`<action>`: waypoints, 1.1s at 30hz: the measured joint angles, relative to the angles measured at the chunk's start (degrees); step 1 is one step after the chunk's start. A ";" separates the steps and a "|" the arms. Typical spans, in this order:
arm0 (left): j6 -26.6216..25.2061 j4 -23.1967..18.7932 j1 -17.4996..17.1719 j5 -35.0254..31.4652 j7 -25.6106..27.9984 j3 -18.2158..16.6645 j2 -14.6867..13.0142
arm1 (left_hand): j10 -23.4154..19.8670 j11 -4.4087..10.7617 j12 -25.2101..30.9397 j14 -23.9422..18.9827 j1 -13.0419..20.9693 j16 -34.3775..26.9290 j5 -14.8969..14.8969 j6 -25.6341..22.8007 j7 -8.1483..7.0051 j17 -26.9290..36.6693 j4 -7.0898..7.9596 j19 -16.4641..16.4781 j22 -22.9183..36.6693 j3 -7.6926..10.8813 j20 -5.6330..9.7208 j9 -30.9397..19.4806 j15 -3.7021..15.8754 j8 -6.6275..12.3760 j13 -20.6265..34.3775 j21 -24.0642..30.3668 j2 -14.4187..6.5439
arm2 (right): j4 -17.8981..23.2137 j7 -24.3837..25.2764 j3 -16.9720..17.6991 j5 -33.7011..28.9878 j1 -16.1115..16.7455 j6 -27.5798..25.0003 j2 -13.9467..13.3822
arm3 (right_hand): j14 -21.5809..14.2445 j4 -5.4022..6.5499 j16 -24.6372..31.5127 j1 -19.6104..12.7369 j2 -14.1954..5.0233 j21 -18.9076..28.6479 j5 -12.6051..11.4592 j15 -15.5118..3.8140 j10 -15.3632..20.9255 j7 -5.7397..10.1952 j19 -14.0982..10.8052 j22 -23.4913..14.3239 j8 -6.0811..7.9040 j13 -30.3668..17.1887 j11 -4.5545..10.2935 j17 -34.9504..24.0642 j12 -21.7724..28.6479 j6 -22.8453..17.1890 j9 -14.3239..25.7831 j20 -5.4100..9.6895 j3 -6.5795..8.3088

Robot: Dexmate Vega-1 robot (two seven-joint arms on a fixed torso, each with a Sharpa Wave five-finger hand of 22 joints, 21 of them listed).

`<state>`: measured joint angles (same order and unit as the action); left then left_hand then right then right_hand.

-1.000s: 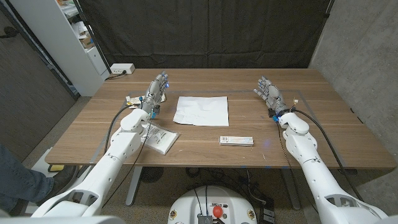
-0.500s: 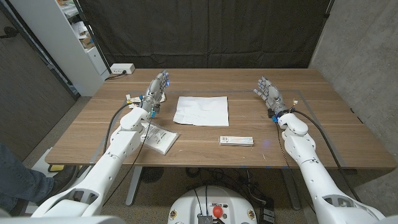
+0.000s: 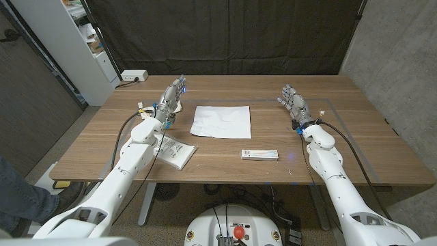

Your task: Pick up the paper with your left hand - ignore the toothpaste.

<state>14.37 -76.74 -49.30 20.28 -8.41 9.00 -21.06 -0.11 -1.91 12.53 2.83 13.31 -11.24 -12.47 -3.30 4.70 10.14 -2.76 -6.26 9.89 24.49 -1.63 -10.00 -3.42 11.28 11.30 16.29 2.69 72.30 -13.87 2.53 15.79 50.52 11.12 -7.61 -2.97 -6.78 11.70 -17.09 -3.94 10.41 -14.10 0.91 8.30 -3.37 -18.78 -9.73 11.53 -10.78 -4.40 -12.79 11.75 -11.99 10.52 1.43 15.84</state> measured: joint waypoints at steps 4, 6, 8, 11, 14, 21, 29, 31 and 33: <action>1.30 0.04 -0.01 -1.19 0.39 0.35 -0.09 | -0.49 0.08 0.24 -0.44 0.23 -0.04 0.00 -0.61 0.00 0.00 0.00 0.23 0.13 0.00 0.21 0.00 -0.26 0.19 -0.12 0.00 -0.23 | -0.17 0.28 -0.03 -0.21 -0.14 0.44 0.11 | 0.00 0.00 0.00 0.00 0.00 0.00 0.36 0.00 0.00 0.00 0.00 0.00 0.00 0.00 0.00 0.00 0.00 0.00 0.00 0.00 0.00; 1.78 0.30 0.00 -1.59 0.42 0.58 -0.10 | -0.58 0.18 0.24 -0.44 0.23 -0.04 0.00 -0.61 0.00 0.00 0.00 0.30 0.13 0.00 0.29 0.00 -0.26 0.19 -0.12 0.00 -0.23 | -0.19 0.47 -0.08 -0.45 -0.19 0.67 0.15 | 0.00 0.00 0.00 0.00 0.00 0.00 0.40 0.00 0.00 0.00 0.00 0.00 0.00 0.00 0.00 0.00 0.00 0.00 0.00 0.00 0.00; 2.28 0.44 0.05 -1.96 0.42 0.69 -0.11 | -0.58 0.18 0.24 -0.74 0.23 -0.04 0.00 -0.61 0.00 0.00 0.00 0.30 0.13 0.00 0.29 0.00 0.05 0.19 -0.12 0.00 -0.23 | -0.19 0.47 -0.10 -0.45 -0.21 0.67 0.16 | 0.00 0.00 0.00 0.00 0.00 0.00 0.40 0.00 0.00 -0.21 0.00 0.00 0.00 0.00 0.00 0.00 0.00 -0.20 0.00 0.00 0.00; 3.19 0.94 0.33 -2.46 0.42 1.03 -0.11 | -0.58 0.18 0.24 -0.74 0.23 -0.04 0.00 -0.82 -0.21 0.00 0.00 0.51 0.13 0.00 0.08 0.00 0.04 0.19 -0.12 0.00 -0.23 | -0.16 0.79 -0.14 -0.66 -0.23 0.76 0.16 | 0.00 0.00 0.00 0.00 0.00 0.00 0.40 0.00 0.00 -0.21 0.00 0.00 0.00 0.00 0.00 0.00 0.00 -0.20 0.00 0.00 0.00; 4.35 1.27 0.44 -3.10 0.49 1.23 -0.02 | -0.91 0.51 0.24 -1.19 0.23 -0.04 0.00 -1.09 -0.14 0.00 -0.34 0.50 0.13 -0.01 0.08 0.00 0.22 0.19 -0.12 0.00 -0.23 | 0.03 1.00 -0.16 -0.78 -0.23 0.78 0.16 | 0.00 0.00 0.00 0.00 0.00 0.00 0.39 0.00 0.00 -0.21 0.00 0.00 0.00 0.00 0.00 0.00 0.00 -0.20 0.00 0.00 0.00; 7.14 2.04 0.50 -5.26 1.73 1.65 0.22 | -2.35 0.72 0.66 -2.43 0.45 -0.04 0.00 -2.66 -0.61 0.00 -0.45 1.03 0.13 -0.12 0.19 0.00 0.60 0.29 -0.11 -0.44 -0.45 | 0.44 1.28 -0.16 -0.80 -0.22 0.79 0.14 | 0.00 0.25 0.00 0.00 0.00 0.00 0.39 0.00 -0.01 -0.21 0.00 0.00 0.00 0.00 0.00 0.00 0.00 -0.20 0.00 0.00 -0.25; 10.41 3.34 0.64 -6.77 2.61 1.93 0.61 | -3.14 0.69 0.66 -3.31 0.45 -0.43 0.00 -3.57 -0.32 0.01 -0.65 1.57 0.12 -0.33 0.10 0.00 0.97 0.63 -0.11 -0.44 -0.45 | 0.82 1.45 -0.16 -0.54 -0.14 0.79 0.13 | 0.00 0.25 0.00 0.00 0.00 0.00 0.39 0.00 0.31 -0.21 0.00 0.00 0.00 0.00 -0.31 0.00 0.00 -0.20 0.00 0.00 -0.25; 11.26 3.70 0.66 -7.10 2.75 2.01 0.71 | -3.14 0.69 0.66 -3.31 0.45 -0.44 0.00 -3.58 -0.31 0.01 -0.65 1.66 0.12 -0.33 0.19 0.00 0.97 0.63 -0.11 -0.44 -0.45 | 0.87 1.46 -0.16 -0.50 -0.14 0.79 0.12 | 0.00 0.25 0.00 0.00 0.00 0.00 0.39 0.00 0.30 -0.21 0.00 0.00 0.00 0.00 -0.31 0.00 0.00 -0.20 0.00 0.00 -0.25; 11.75 3.89 0.66 -7.29 2.82 2.06 0.75 | -3.23 0.78 0.66 -3.31 0.45 -0.44 0.00 -3.60 -0.33 0.01 -0.65 1.65 0.12 -0.33 0.19 0.00 0.97 0.63 -0.11 -0.81 -0.45 | 0.92 1.49 -0.16 -0.46 -0.13 0.78 0.12 | 0.00 0.25 0.00 0.00 0.00 0.00 0.39 0.00 0.30 -0.21 0.00 0.00 0.00 0.00 -0.31 0.00 0.00 -0.20 0.00 0.00 -0.25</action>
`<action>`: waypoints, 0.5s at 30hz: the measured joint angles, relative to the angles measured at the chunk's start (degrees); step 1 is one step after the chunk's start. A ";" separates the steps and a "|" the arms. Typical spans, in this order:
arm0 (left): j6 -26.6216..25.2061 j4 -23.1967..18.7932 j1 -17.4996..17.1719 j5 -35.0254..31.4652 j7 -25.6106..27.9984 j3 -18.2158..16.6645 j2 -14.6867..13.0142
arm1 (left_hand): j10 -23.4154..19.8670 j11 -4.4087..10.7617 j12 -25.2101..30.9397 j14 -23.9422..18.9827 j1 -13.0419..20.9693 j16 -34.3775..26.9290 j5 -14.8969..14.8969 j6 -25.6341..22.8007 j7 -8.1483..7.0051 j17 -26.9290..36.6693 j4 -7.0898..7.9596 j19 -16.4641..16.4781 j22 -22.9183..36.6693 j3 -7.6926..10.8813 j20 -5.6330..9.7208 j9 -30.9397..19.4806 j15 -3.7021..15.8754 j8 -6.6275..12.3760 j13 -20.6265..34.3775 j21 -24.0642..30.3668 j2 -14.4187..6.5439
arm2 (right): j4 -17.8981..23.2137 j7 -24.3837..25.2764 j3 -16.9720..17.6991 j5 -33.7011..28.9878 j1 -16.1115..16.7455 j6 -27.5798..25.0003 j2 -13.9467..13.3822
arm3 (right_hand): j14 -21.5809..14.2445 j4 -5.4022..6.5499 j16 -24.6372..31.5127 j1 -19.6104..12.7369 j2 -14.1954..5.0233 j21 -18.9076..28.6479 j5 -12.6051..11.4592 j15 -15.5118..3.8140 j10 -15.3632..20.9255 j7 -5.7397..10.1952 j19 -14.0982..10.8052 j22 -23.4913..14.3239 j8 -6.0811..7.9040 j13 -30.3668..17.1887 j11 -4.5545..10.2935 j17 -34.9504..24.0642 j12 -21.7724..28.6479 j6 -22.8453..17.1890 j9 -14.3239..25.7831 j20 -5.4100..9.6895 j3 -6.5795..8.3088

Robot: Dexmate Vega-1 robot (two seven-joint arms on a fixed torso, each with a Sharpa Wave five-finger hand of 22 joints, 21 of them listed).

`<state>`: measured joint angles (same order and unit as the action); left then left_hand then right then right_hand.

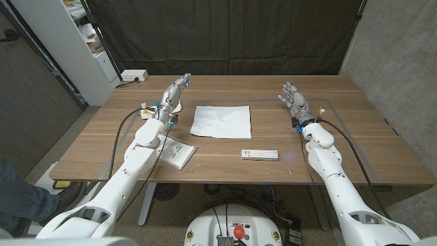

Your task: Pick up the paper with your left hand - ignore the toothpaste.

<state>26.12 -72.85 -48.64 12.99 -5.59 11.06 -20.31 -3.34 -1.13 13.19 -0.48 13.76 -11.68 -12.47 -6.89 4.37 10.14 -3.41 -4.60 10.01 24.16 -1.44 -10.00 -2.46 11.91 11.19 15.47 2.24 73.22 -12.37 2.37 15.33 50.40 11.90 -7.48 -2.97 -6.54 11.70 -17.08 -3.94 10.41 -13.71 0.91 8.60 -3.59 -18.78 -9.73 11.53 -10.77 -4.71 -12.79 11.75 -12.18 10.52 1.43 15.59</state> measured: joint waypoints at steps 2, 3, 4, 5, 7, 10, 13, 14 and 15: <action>0.77 0.14 0.00 -0.35 0.09 0.05 0.02 | -0.11 0.11 0.00 0.00 0.00 0.00 0.00 -0.18 -0.18 0.00 0.00 0.00 0.00 0.00 0.00 0.00 0.00 0.00 0.00 -0.02 0.00 | 0.11 0.05 0.00 0.03 0.00 -0.04 0.02 | 0.00 0.00 0.00 0.00 0.00 0.00 0.00 0.00 0.00 0.00 0.00 0.00 0.00 0.00 0.00 0.00 0.00 0.00 0.00 0.00 0.00; 0.91 0.18 0.00 -0.44 0.12 0.07 0.02 | -0.11 0.11 0.00 0.00 0.00 -0.01 0.00 -0.18 -0.18 0.00 -0.10 0.00 0.00 -0.09 0.00 0.00 0.00 0.00 0.00 -0.02 0.00 | 0.14 0.07 0.00 0.03 0.01 -0.06 0.04 | 0.00 0.00 0.00 0.00 0.00 0.00 0.00 0.00 0.00 0.00 0.00 0.00 0.00 0.00 0.00 0.00 0.00 0.00 0.00 0.00 0.00; 1.25 0.21 0.00 -0.66 0.18 0.09 0.02 | -0.11 0.11 0.00 0.00 0.00 -0.01 0.00 -0.18 -0.18 0.00 -0.31 0.00 0.00 -0.04 0.00 0.00 0.00 0.00 0.00 -0.02 0.00 | 0.22 0.10 -0.01 0.03 0.02 -0.10 0.04 | 0.00 0.00 0.00 0.00 0.00 0.00 0.00 0.00 0.00 0.00 0.00 0.00 0.00 0.00 0.00 0.00 0.00 0.00 0.00 0.00 0.00; 1.53 0.23 0.00 -0.85 0.24 0.13 0.01 | -0.11 0.11 0.00 0.00 0.00 -0.02 0.00 -0.20 -0.20 0.00 -0.34 0.00 0.00 -0.02 0.00 0.00 0.00 0.00 0.00 -0.02 0.00 | 0.32 0.16 -0.01 0.04 0.05 -0.22 0.04 | 0.00 0.00 0.00 0.00 0.00 0.00 0.00 0.00 0.00 0.00 0.00 0.00 0.00 0.00 0.00 0.00 0.00 0.00 0.00 0.00 0.00; 1.99 0.23 -0.05 -1.26 0.37 0.21 -0.03 | -0.11 0.11 0.00 0.00 0.00 -0.03 0.00 -0.38 -0.39 0.00 -0.34 0.00 0.00 -0.02 0.00 0.00 0.00 0.00 0.00 -0.23 0.00 | 0.46 0.26 -0.01 0.04 0.12 -0.35 0.05 | 0.00 0.00 0.00 0.00 0.00 0.00 0.00 0.00 0.00 0.02 0.23 0.00 0.00 0.00 0.00 0.00 0.00 -0.02 0.27 -0.23 0.00; 2.54 0.20 -0.20 -2.26 0.82 0.37 -0.21 | -0.11 0.11 0.00 -0.12 0.00 -0.03 0.00 -0.38 -0.39 0.00 -0.34 0.00 -0.01 -0.01 0.00 0.00 0.12 0.00 0.00 -0.23 0.00 | 0.67 0.45 -0.02 0.04 0.22 -0.52 0.06 | 0.00 0.00 0.00 0.00 0.00 0.00 0.00 0.00 0.00 0.11 0.43 0.00 0.00 0.00 0.00 0.00 0.00 -0.11 0.29 -0.42 0.00; 2.96 -0.16 -0.31 -3.51 1.43 0.63 -0.50 | -0.19 0.20 0.00 -0.29 0.00 -0.03 0.00 -0.38 -0.39 0.00 -0.33 0.00 -0.01 -0.01 0.00 0.00 0.30 0.00 0.00 -0.32 0.00 | 0.82 0.60 -0.03 0.05 0.30 -0.62 0.09 | 0.00 0.00 0.00 0.00 0.00 0.00 0.00 0.00 0.00 0.11 0.43 0.00 0.00 0.00 0.00 0.00 0.00 -0.10 0.29 -0.42 0.00; 3.09 -0.24 -0.34 -4.03 1.67 0.70 -0.56 | -0.32 0.33 0.00 -0.29 0.00 -0.03 0.00 -0.38 -0.39 0.00 -0.33 0.00 -0.01 -0.01 0.00 0.00 0.30 0.00 0.01 -0.45 0.00 | 0.84 0.63 -0.02 0.05 0.32 -0.63 0.11 | 0.00 0.00 0.00 0.00 0.00 0.00 0.00 0.00 0.00 0.11 0.42 0.00 0.00 0.00 0.00 0.00 0.00 -0.11 0.29 -0.42 0.00; 3.12 -0.30 -0.35 -4.15 1.73 0.76 -0.60 | -0.41 0.42 0.00 -0.29 0.00 -0.03 0.00 -0.38 -0.39 0.00 -0.33 -0.01 -0.01 -0.01 0.00 0.00 0.29 0.00 0.01 -0.45 0.00 | 0.86 0.69 -0.03 0.06 0.34 -0.65 0.12 | 0.00 0.00 0.00 0.00 0.00 0.00 0.00 0.00 0.00 0.11 0.42 0.00 0.00 0.00 0.00 0.01 0.00 -0.11 0.29 -0.42 0.00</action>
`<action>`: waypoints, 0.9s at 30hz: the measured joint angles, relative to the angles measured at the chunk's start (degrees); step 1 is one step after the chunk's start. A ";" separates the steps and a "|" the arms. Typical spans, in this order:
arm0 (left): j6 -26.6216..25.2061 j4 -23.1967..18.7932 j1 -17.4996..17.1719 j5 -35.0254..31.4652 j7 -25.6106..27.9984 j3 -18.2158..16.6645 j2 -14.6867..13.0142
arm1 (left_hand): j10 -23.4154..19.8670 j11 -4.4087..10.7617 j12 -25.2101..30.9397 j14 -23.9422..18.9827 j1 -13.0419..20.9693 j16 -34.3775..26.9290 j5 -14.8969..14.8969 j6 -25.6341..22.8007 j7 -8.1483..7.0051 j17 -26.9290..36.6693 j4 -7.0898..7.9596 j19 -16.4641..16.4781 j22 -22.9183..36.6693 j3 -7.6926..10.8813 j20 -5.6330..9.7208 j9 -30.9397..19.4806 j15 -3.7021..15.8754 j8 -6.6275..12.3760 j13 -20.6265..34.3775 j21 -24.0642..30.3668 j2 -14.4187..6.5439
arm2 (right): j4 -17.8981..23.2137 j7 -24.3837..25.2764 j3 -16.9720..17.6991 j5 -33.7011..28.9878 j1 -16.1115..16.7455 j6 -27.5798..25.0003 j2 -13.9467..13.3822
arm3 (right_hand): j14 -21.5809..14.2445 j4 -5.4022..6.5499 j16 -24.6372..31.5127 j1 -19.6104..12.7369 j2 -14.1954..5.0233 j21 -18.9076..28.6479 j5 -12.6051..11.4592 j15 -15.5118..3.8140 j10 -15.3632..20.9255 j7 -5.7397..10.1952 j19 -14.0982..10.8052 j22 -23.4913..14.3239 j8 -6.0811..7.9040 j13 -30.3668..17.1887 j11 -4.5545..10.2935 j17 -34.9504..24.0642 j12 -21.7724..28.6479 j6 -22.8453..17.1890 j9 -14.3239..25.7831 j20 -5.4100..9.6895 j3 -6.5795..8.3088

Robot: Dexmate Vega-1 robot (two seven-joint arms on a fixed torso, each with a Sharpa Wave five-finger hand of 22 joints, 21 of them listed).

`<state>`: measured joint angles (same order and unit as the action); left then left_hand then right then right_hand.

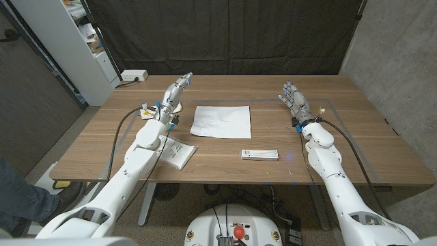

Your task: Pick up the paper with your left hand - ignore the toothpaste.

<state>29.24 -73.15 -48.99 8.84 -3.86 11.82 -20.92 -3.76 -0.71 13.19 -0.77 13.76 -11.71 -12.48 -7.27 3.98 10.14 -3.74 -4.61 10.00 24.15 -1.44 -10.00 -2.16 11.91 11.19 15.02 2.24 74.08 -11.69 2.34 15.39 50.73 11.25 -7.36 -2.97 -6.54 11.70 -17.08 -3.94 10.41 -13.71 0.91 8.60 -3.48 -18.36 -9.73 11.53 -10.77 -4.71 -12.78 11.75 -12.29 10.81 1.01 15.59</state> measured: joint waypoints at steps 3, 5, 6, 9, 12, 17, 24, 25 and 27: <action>0.66 -0.24 -0.02 -1.26 0.69 0.29 -0.21 | 0.00 0.00 0.00 0.00 0.00 0.00 0.00 -0.04 0.02 0.00 0.00 0.00 0.00 0.00 0.00 0.00 0.00 0.00 0.00 0.00 0.00 | 0.02 0.12 0.00 0.01 0.04 0.00 0.04 | 0.00 0.00 0.00 0.00 0.00 0.00 0.00 0.00 0.21 0.00 0.00 0.00 0.00 0.00 0.21 0.28 0.00 0.00 0.00 0.00 0.00; 1.01 -0.28 -0.02 -1.82 1.01 0.39 -0.27 | 0.00 0.00 0.00 0.00 0.00 0.00 0.00 -0.54 -0.09 0.00 -0.07 0.00 0.00 -0.07 0.00 0.00 0.00 0.00 0.00 0.00 0.00 | 0.04 0.21 -0.01 0.01 0.07 -0.02 0.05 | 0.00 0.00 0.00 0.00 0.00 0.00 0.00 0.00 0.31 0.22 0.00 0.00 0.00 0.00 0.32 0.28 0.00 -0.22 0.00 0.00 0.00; 1.21 -0.30 -0.02 -2.09 1.15 0.43 -0.29 | 0.00 0.00 0.00 -0.21 0.00 0.00 0.00 -0.58 -0.04 0.00 -0.14 0.00 0.00 -0.14 0.00 -0.04 -0.21 0.00 0.00 0.00 0.00 | 0.06 0.24 -0.01 0.01 0.09 -0.02 0.06 | 0.00 0.00 0.00 0.00 0.00 0.00 0.00 0.00 0.31 0.22 0.00 0.00 0.00 0.00 0.31 0.28 0.00 -0.22 0.00 0.00 0.00; 1.83 -0.36 -0.02 -2.95 1.62 0.67 -0.39 | -0.30 0.30 0.00 -0.29 0.00 0.00 0.00 -0.73 0.11 0.00 -0.14 0.00 0.00 -0.14 0.00 -0.29 -0.29 0.00 0.00 -0.22 0.00 | 0.09 0.36 -0.02 0.01 0.14 -0.09 0.07 | 0.00 0.00 0.00 0.00 0.00 0.00 0.00 0.00 0.31 0.22 0.00 0.00 0.00 0.00 0.32 0.28 0.00 -0.22 -0.01 0.00 0.00; 2.36 -0.39 -0.02 -3.56 1.97 0.78 -0.43 | -0.30 0.30 0.00 -0.29 0.00 0.00 -0.26 -0.76 0.08 0.00 -0.14 0.00 -0.01 -0.14 0.00 -0.29 -0.29 0.00 0.00 -0.22 0.00 | 0.10 0.43 -0.03 0.01 0.14 -0.14 0.07 | 0.00 0.00 0.00 0.00 0.00 0.00 0.00 0.00 0.31 0.21 0.00 0.00 0.00 0.00 0.31 0.28 0.00 -0.21 -0.01 0.00 0.00; 3.00 -0.54 -0.02 -4.81 2.67 1.12 -0.55 | -0.56 0.05 0.00 -0.60 0.00 0.00 -0.26 -1.04 -0.21 0.00 -0.38 0.00 0.00 0.10 0.00 -0.28 0.02 0.00 0.00 -0.22 0.00 | -0.24 0.47 -0.06 0.01 0.01 -0.15 0.13 | 0.00 0.00 0.00 0.00 0.00 0.00 0.45 0.00 0.31 0.21 0.00 0.00 0.00 0.00 0.31 0.27 0.00 -0.21 -0.01 0.00 0.00; 3.55 -1.15 -0.21 -7.06 4.09 1.57 -0.77 | -0.74 0.12 0.00 -0.60 0.30 0.00 -0.26 -1.04 -0.20 0.00 -0.38 0.30 -0.01 0.10 -0.30 -0.28 0.03 0.00 0.01 -0.22 -0.30 | -1.41 0.38 -0.07 0.01 -0.66 0.12 0.34 | 0.00 -0.25 0.00 0.00 0.00 0.00 0.45 0.00 0.31 0.21 0.00 0.00 0.00 0.00 0.31 0.27 0.00 -0.21 -0.01 0.00 -0.25; 3.55 -1.18 -0.23 -7.06 4.09 1.58 -0.78 | -0.82 0.20 0.00 -0.60 0.30 0.00 -0.26 -1.26 0.02 0.00 -0.38 0.30 -0.01 0.10 -0.30 -0.28 0.02 0.00 0.01 -0.46 -0.30 | -1.49 0.37 -0.07 0.01 -0.72 0.18 0.37 | 0.00 -0.25 0.00 0.00 0.00 0.00 0.45 0.00 0.31 0.21 0.00 0.00 0.00 0.00 0.31 0.27 0.00 -0.21 -0.01 0.00 -0.25; 3.78 -1.44 -0.30 -7.95 4.71 1.67 -0.89 | -0.82 0.20 0.00 -0.60 0.30 0.00 -0.26 -1.34 0.10 0.00 -0.57 0.29 -0.01 -0.09 -0.30 -0.28 0.03 0.00 0.01 -0.63 -0.30 | -1.88 0.29 -0.04 0.01 -0.98 0.38 0.47 | 0.00 -0.25 0.00 0.00 0.00 0.00 0.45 0.00 0.31 0.21 0.00 0.00 0.00 0.00 0.31 0.27 0.00 -0.21 -0.01 0.00 -0.25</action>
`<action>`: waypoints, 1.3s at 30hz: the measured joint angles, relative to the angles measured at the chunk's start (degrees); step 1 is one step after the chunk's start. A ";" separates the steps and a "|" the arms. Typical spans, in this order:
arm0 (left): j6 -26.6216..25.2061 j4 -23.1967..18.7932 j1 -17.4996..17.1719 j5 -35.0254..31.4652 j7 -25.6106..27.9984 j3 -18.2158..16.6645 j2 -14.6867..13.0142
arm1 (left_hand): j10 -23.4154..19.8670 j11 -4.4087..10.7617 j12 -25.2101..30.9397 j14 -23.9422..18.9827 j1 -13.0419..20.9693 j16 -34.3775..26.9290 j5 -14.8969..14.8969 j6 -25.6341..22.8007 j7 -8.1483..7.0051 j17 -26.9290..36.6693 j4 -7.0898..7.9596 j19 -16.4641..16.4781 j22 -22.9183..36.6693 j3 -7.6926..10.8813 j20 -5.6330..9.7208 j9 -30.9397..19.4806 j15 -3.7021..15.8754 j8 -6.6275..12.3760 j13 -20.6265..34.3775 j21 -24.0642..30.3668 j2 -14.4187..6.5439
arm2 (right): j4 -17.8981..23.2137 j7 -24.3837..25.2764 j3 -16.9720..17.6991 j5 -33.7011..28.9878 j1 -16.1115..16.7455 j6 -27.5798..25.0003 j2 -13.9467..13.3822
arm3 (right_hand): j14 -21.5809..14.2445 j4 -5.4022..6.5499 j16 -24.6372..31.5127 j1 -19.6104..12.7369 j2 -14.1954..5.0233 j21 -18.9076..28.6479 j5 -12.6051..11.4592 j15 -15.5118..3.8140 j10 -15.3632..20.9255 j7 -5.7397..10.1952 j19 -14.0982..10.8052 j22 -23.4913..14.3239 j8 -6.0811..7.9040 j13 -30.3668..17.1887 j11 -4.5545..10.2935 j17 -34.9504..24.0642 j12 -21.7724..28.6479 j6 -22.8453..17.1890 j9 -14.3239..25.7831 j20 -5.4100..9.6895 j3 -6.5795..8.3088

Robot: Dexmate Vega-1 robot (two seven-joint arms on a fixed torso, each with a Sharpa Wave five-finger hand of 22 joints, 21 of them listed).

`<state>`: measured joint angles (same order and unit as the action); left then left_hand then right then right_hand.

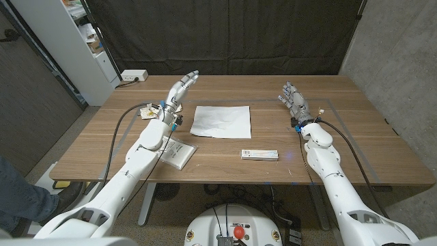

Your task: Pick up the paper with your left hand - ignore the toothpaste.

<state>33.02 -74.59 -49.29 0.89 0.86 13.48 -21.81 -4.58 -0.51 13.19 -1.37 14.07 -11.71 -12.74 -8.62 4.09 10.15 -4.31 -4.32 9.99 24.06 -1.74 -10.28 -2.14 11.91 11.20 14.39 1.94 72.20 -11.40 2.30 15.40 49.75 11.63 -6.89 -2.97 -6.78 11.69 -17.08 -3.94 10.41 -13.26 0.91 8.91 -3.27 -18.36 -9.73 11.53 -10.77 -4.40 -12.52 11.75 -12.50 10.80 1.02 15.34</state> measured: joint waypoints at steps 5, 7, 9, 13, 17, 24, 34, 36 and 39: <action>0.22 -0.42 -0.17 -0.95 0.64 0.14 -0.18 | -0.21 0.21 0.00 -0.23 0.00 0.00 0.00 -0.20 -0.20 0.00 -0.05 0.00 0.00 -0.05 0.00 0.00 0.23 0.00 0.00 0.00 0.00 | -0.49 -0.22 0.06 -0.04 -0.31 0.32 0.11 | 0.00 0.00 0.00 0.14 0.14 0.00 0.00 0.00 0.00 0.00 0.00 0.00 0.00 0.00 0.00 0.00 0.00 0.00 0.00 0.00 0.00; 0.22 -0.55 -0.21 -0.95 0.64 0.19 -0.23 | -0.20 0.20 0.00 -0.52 0.00 0.00 0.00 -0.33 -0.34 0.00 -0.05 0.00 0.00 -0.05 0.00 0.00 -0.05 0.00 0.00 0.00 0.00 | -0.49 -0.29 0.06 -0.08 -0.31 0.38 0.11 | 0.00 0.00 0.00 0.25 0.25 0.00 0.00 0.00 0.00 0.00 0.00 0.00 0.00 0.00 0.00 0.00 0.00 0.00 0.00 0.00 0.00; 0.99 -0.59 -0.22 -1.90 1.37 0.26 -0.24 | -0.20 0.21 0.00 -0.52 0.12 0.00 0.00 -0.40 -0.41 0.00 -0.05 0.00 0.00 -0.05 0.00 0.00 -0.05 0.00 0.00 -0.22 -0.13 | -1.22 -0.33 0.14 -0.12 -0.77 0.44 0.27 | 0.00 0.00 0.00 0.25 0.25 0.00 0.00 0.00 0.00 0.00 0.00 0.00 0.00 0.00 0.00 -0.01 0.00 0.00 0.00 0.00 0.00; 1.13 -0.72 -0.23 -2.28 1.58 0.41 -0.29 | -0.46 -0.05 0.00 -0.69 0.23 0.00 0.00 -0.40 -0.41 0.00 -0.05 0.00 0.00 -0.05 0.00 0.01 0.12 0.00 0.00 -0.22 -0.23 | -1.54 -0.44 0.23 -0.18 -0.99 0.56 0.33 | 0.00 0.00 0.00 0.32 0.32 0.00 0.00 0.00 0.00 0.00 0.00 0.00 0.00 0.00 0.00 -0.01 0.00 0.00 -0.01 0.00 0.00; 1.17 -0.98 -0.22 -2.55 1.67 0.61 -0.36 | -0.51 -0.11 0.00 -0.70 0.23 0.00 -0.16 -0.71 -0.10 0.00 -0.21 0.00 0.00 0.11 0.00 0.01 0.12 0.00 0.00 -0.22 -0.23 | -1.79 -0.59 0.33 -0.24 -1.22 0.67 0.34 | 0.00 0.00 0.00 0.32 0.32 0.00 0.00 0.00 0.00 0.00 0.00 0.00 0.00 0.00 0.00 -0.01 0.00 0.00 0.00 0.00 0.00; 1.17 -1.67 -0.07 -3.33 1.68 1.07 -0.57 | -0.51 -0.11 0.00 -0.70 0.45 0.00 -0.41 -0.70 -0.10 0.00 -0.28 0.00 0.00 0.18 0.00 0.01 0.12 0.00 0.00 -0.22 -0.45 | -2.42 -0.76 0.60 -0.44 -1.80 0.82 0.32 | 0.00 0.00 0.00 0.32 0.32 0.00 0.00 0.00 0.00 0.00 0.00 0.00 0.00 0.00 0.00 -0.01 0.00 0.01 -0.01 0.00 0.00; 0.46 -2.90 -0.02 -4.33 1.68 1.72 -1.06 | -0.51 -0.11 0.00 -0.69 0.76 0.32 -0.41 -0.70 -0.10 0.00 -0.44 -0.01 0.00 0.35 0.00 0.02 0.12 0.00 0.01 -0.66 -0.76 | -3.27 -1.09 0.96 -0.48 -2.21 0.96 0.24 | 0.00 0.00 0.00 0.32 0.31 0.00 0.00 0.00 0.00 0.00 0.00 0.00 0.00 0.00 0.00 -0.01 0.00 0.01 -0.01 0.00 0.00; 0.08 -3.12 -0.02 -4.85 1.65 1.80 -1.15 | -0.67 0.05 0.00 -0.69 0.76 0.32 -0.41 -0.70 -0.10 0.00 -0.45 -0.01 0.00 0.36 0.00 0.02 0.12 0.00 0.00 -0.66 -0.76 | -3.37 -1.14 1.10 -0.48 -2.26 0.96 0.16 | 0.00 0.00 0.00 0.32 0.31 0.00 0.00 0.00 -0.01 0.00 0.00 0.00 0.00 -0.02 0.00 -0.01 0.00 0.01 -0.01 0.00 0.00; -0.23 -3.69 -0.07 -5.37 1.67 1.99 -1.35 | -0.82 0.20 0.00 -0.69 0.76 0.32 -0.41 -0.70 -0.10 0.00 -0.45 -0.01 0.00 0.36 0.00 0.02 0.12 0.00 0.01 -0.66 -0.76 | -3.38 -1.21 1.21 -0.49 -2.26 0.97 0.10 | 0.00 0.00 0.00 0.32 0.31 0.00 0.00 0.00 -0.01 -0.01 0.01 0.00 0.00 -0.04 0.00 -0.01 0.00 0.01 -0.01 -0.01 0.00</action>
<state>32.80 -78.29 -49.36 -4.48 2.52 15.47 -23.16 -5.40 -0.31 13.19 -2.06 14.83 -11.39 -13.15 -9.32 3.99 10.15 -4.76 -4.32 9.99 24.42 -1.73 -10.26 -2.01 11.91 11.21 13.73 1.18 68.83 -12.60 3.51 14.92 47.49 12.60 -6.79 -2.97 -6.78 11.69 -16.77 -3.63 10.41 -13.26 0.91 8.90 -3.27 -18.35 -9.72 11.53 -10.81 -4.40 -12.53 11.75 -12.49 10.79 1.00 15.34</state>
